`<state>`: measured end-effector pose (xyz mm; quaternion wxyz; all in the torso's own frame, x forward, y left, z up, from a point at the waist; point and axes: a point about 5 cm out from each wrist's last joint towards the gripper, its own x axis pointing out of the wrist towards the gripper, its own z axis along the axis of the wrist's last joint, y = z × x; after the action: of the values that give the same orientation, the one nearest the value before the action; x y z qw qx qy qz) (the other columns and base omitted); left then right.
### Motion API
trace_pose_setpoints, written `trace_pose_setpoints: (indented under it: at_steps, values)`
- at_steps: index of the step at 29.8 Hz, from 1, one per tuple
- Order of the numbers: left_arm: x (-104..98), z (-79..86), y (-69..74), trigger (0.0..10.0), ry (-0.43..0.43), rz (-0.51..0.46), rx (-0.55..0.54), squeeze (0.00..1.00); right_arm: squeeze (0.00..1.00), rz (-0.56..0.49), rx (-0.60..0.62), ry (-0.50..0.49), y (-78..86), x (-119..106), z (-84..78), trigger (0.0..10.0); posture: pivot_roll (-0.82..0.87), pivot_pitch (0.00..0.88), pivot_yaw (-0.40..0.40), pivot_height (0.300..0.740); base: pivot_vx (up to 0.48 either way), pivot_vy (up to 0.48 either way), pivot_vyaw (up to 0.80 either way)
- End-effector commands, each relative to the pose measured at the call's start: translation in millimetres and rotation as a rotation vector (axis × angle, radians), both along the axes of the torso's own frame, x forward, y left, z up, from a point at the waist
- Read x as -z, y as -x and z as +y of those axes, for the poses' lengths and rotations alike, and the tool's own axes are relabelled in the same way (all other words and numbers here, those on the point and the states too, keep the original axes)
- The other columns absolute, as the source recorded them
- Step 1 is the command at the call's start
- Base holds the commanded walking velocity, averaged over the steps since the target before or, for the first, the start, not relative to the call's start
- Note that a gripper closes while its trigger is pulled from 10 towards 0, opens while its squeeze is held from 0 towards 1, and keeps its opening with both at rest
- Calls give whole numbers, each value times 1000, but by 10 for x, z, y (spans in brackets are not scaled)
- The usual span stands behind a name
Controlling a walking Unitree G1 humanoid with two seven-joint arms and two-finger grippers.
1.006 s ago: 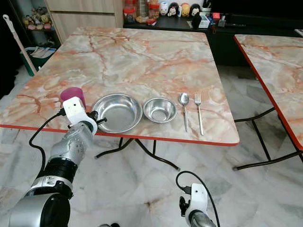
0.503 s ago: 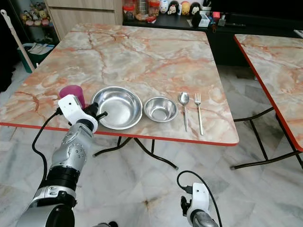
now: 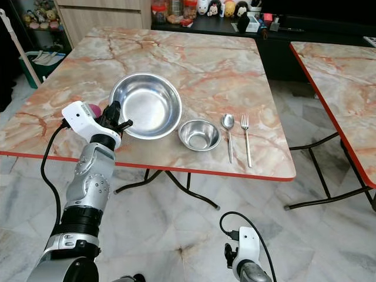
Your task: Setting the table
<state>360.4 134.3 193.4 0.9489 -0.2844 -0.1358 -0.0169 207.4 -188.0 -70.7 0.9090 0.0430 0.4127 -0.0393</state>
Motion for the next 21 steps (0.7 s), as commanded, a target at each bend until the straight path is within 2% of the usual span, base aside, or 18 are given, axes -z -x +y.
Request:
trace_pose_setpoints:
  at_steps: [1, 2, 5, 11, 21]
  values:
    - [-100, -30, 16, 10000, -28, -56, -1, 0, 0, 7, 5, 4, 13, 5, -24, 10000, 76, 101, -70, 740, 0, 0, 0]
    - [-80, -42, 16, 10000, -69, -60, -5, 0, 0, 2, 6, 2, 9, 2, -24, 10000, 75, 101, -70, 740, 0, 0, 0]
    - [-71, -46, 20, 10000, -82, -65, -4, 0, 0, 0, 7, 1, 7, 0, -24, 10000, 75, 101, -70, 740, 0, 0, 0]
    - [-8, -35, 31, 10000, -136, -50, -44, 0, 0, -5, 21, -2, 16, 2, -32, 10000, 60, 102, -61, 740, 0, -366, 0]
    - [2, 34, 33, 10000, -146, -47, -76, 0, 0, -7, 33, -10, 31, 11, -23, 10000, 57, 115, -53, 740, 0, -377, 0]
